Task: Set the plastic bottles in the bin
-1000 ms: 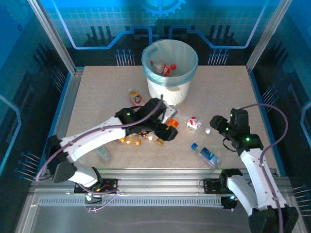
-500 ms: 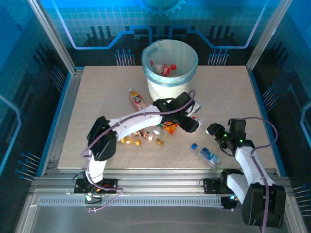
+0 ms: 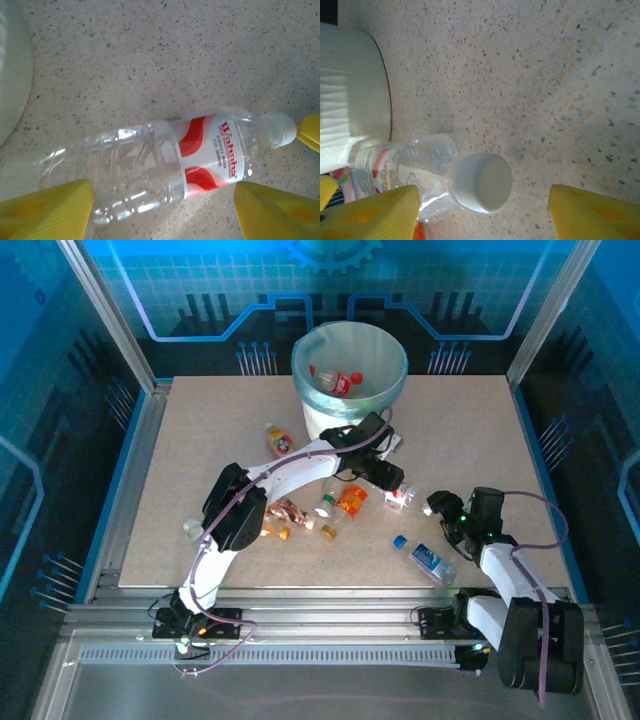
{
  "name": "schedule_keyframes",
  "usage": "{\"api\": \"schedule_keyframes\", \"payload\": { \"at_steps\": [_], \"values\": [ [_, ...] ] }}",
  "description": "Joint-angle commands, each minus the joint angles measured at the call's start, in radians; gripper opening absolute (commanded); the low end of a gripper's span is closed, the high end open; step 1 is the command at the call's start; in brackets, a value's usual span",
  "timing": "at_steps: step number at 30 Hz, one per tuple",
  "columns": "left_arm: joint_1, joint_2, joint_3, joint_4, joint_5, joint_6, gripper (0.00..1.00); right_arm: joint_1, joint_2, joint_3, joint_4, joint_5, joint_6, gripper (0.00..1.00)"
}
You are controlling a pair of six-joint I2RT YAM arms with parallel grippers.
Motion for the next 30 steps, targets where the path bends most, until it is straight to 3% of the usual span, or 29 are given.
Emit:
{"api": "schedule_keyframes", "payload": {
  "at_steps": [1,15,30],
  "values": [
    [-0.007,0.037,0.036,-0.005,0.035,-0.015,0.76,-0.015,0.024,-0.025,0.103,-0.019,0.094,0.70],
    [-0.007,0.040,-0.047,0.029,0.033,-0.051,0.76,-0.005,0.024,-0.080,0.189,0.030,0.301,0.69],
    [-0.007,0.039,-0.074,0.039,0.035,-0.057,0.76,0.101,0.014,-0.102,0.236,0.192,0.477,0.63]
  ]
}}
